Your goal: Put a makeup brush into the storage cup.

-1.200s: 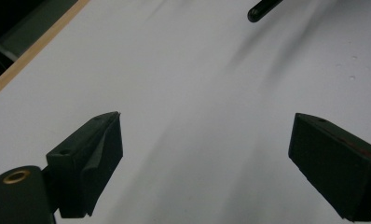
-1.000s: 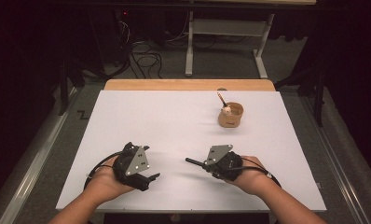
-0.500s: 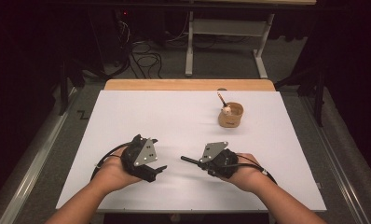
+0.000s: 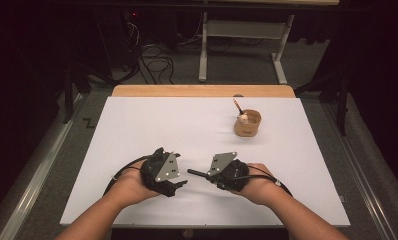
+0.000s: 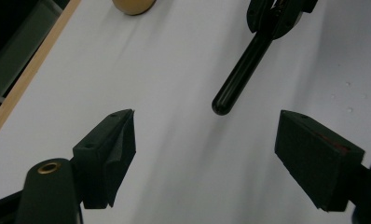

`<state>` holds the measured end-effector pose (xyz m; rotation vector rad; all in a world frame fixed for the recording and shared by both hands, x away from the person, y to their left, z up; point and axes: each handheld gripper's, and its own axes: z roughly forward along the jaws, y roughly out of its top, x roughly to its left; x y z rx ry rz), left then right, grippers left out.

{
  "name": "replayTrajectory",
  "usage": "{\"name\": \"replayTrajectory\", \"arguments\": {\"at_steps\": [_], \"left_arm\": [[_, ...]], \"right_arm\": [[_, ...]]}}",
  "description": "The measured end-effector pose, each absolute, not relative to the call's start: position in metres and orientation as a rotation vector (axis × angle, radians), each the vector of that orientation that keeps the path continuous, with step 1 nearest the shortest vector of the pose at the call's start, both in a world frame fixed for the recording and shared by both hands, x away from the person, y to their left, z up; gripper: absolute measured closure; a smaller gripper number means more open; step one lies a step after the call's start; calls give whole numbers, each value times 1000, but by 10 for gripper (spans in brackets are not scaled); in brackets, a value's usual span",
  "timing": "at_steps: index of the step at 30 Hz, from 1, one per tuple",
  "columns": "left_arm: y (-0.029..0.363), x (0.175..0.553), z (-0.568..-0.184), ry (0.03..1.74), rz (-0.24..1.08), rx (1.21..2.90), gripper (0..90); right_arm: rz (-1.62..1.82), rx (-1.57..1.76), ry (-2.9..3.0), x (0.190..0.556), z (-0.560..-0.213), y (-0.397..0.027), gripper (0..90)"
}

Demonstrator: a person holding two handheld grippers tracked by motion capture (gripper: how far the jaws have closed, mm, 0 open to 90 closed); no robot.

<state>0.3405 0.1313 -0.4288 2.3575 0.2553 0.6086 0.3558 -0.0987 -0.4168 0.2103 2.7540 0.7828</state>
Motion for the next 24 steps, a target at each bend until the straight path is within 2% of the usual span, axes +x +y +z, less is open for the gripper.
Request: {"name": "replayTrajectory", "arguments": {"at_steps": [24], "left_arm": [[118, 337, -431, 193, 615, 2336, 388]], "right_arm": [[808, 186, 2756, 354, -413, -92, 804]]}}
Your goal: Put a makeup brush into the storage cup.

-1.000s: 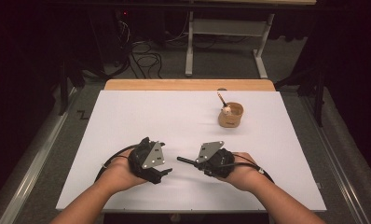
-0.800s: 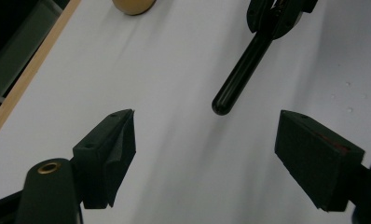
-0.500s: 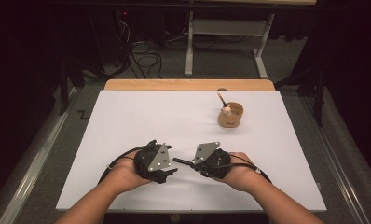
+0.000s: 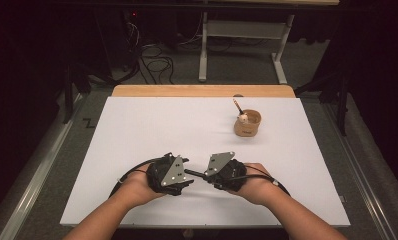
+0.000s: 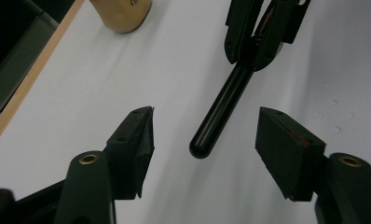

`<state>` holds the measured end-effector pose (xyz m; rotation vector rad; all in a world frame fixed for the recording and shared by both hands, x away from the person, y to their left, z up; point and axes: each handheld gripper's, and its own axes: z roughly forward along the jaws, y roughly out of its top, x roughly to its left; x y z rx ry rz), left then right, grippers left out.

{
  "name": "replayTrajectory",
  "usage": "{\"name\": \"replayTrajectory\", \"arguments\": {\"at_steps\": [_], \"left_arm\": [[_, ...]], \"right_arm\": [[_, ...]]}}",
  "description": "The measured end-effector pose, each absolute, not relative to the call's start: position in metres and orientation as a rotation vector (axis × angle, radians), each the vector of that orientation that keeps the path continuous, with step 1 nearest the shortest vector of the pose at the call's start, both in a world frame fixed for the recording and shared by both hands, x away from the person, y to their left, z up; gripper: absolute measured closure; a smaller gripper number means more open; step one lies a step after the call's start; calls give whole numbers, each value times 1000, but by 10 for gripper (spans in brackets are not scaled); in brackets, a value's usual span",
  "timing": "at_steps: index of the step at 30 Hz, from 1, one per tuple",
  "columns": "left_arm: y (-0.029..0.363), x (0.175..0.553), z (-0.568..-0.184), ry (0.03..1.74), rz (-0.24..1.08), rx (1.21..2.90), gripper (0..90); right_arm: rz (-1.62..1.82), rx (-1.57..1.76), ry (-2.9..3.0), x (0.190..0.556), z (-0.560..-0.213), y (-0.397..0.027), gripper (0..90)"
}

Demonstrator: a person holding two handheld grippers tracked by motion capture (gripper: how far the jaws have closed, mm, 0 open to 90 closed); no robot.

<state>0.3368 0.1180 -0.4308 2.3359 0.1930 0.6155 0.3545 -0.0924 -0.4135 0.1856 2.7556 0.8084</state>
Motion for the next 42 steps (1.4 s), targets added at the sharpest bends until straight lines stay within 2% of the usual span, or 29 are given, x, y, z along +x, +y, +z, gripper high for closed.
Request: {"name": "replayTrajectory", "arguments": {"at_steps": [12, 19, 42], "left_arm": [[114, 336, -435, 176, 610, 2358, 508], [113, 336, -436, 149, 598, 2379, 629], [110, 334, -442, 92, 616, 2425, 712]], "right_arm": [[817, 150, 2758, 353, -411, -86, 804], [816, 158, 2767, 352, -412, -84, 804], [806, 116, 2767, 352, -414, -82, 800]]}}
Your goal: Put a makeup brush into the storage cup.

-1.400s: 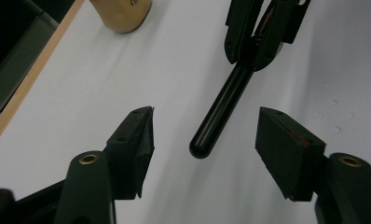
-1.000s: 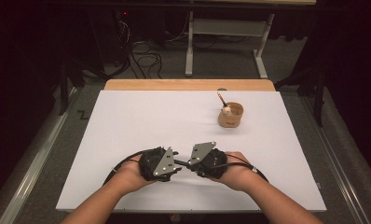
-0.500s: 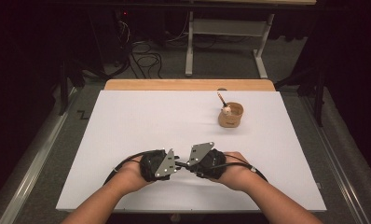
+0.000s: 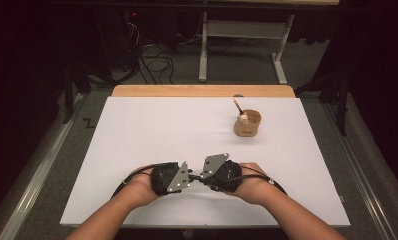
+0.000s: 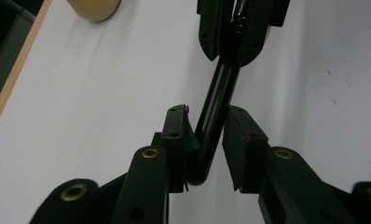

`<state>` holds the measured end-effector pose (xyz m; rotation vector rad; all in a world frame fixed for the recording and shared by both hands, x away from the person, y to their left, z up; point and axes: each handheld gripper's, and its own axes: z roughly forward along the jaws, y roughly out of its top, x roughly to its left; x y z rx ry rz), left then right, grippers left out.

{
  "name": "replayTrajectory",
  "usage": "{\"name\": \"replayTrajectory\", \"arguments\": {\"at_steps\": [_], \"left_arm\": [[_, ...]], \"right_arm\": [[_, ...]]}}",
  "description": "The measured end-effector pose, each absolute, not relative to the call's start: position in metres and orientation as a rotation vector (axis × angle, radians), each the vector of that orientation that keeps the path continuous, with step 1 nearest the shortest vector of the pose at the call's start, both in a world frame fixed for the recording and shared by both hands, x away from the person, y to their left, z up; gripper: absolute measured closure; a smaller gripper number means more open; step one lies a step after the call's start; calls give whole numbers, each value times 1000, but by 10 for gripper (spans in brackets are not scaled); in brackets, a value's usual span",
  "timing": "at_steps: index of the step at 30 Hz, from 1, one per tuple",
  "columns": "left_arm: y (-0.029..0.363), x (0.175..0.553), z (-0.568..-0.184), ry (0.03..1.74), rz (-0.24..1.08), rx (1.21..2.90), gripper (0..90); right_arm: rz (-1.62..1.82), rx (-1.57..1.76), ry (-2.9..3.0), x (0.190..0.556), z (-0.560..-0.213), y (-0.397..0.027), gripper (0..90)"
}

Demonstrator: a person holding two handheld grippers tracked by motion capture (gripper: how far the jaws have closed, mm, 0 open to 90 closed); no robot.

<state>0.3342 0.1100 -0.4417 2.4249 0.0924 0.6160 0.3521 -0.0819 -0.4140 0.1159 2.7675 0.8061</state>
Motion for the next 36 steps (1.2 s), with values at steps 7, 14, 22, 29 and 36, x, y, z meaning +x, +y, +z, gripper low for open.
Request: {"name": "replayTrajectory", "arguments": {"at_steps": [7, 14, 22, 29, 36], "left_arm": [[109, 332, -443, 62, 606, 2427, 776], [108, 331, -444, 51, 596, 2434, 789], [108, 331, -445, 59, 596, 2435, 789], [109, 332, -444, 72, 596, 2447, 789], [110, 333, -444, 88, 597, 2443, 789]], "right_arm": [[820, 123, 2749, 354, -411, -83, 778], [824, 131, 2741, 355, -411, -83, 721], [835, 143, 2739, 356, -411, -84, 636], [861, 180, 2732, 358, -408, -87, 558], [893, 221, 2715, 359, -403, -91, 481]]}}
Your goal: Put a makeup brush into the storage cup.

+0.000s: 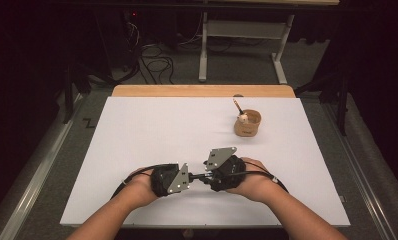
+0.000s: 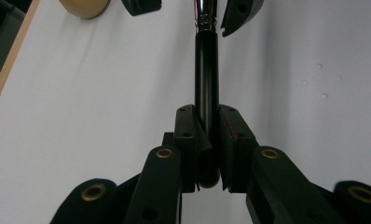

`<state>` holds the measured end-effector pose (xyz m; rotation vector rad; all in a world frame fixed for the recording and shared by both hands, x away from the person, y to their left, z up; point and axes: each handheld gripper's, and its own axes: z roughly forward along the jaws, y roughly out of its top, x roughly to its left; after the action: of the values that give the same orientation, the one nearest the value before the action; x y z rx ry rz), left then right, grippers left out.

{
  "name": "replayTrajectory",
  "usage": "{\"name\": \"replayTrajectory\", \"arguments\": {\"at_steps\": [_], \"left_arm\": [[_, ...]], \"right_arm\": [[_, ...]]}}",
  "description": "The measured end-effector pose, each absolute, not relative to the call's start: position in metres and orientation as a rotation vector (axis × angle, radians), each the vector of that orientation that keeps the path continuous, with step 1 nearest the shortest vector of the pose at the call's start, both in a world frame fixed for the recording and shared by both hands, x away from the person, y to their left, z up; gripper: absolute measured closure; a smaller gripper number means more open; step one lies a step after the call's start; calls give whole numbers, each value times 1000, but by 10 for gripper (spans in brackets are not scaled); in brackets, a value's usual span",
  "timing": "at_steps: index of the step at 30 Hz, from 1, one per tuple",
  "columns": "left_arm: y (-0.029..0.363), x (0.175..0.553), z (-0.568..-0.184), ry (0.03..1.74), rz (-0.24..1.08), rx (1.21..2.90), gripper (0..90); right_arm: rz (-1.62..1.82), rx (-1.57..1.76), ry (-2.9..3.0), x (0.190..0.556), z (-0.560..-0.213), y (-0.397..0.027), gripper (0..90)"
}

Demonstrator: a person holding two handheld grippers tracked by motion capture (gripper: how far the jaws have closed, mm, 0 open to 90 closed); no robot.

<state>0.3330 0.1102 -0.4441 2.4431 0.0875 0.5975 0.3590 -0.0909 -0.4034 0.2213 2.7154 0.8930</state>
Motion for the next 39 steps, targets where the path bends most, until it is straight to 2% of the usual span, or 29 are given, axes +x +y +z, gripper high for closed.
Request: {"name": "replayTrajectory", "arguments": {"at_steps": [4, 8, 17, 29, 39], "left_arm": [[111, 333, -445, 95, 601, 2446, 789], [112, 334, -447, 102, 603, 2450, 789], [116, 335, -448, 115, 606, 2452, 789], [129, 337, -450, 187, 601, 2420, 789], [142, 339, -453, 266, 581, 2366, 789]], "right_arm": [[898, 240, 2710, 360, -403, -95, 419], [917, 280, 2711, 363, -402, -99, 297], [948, 344, 2673, 366, -402, -108, 84], [990, 449, 2603, 371, -403, -126, 2], [1024, 531, 2538, 373, -404, -147, 2]]}}
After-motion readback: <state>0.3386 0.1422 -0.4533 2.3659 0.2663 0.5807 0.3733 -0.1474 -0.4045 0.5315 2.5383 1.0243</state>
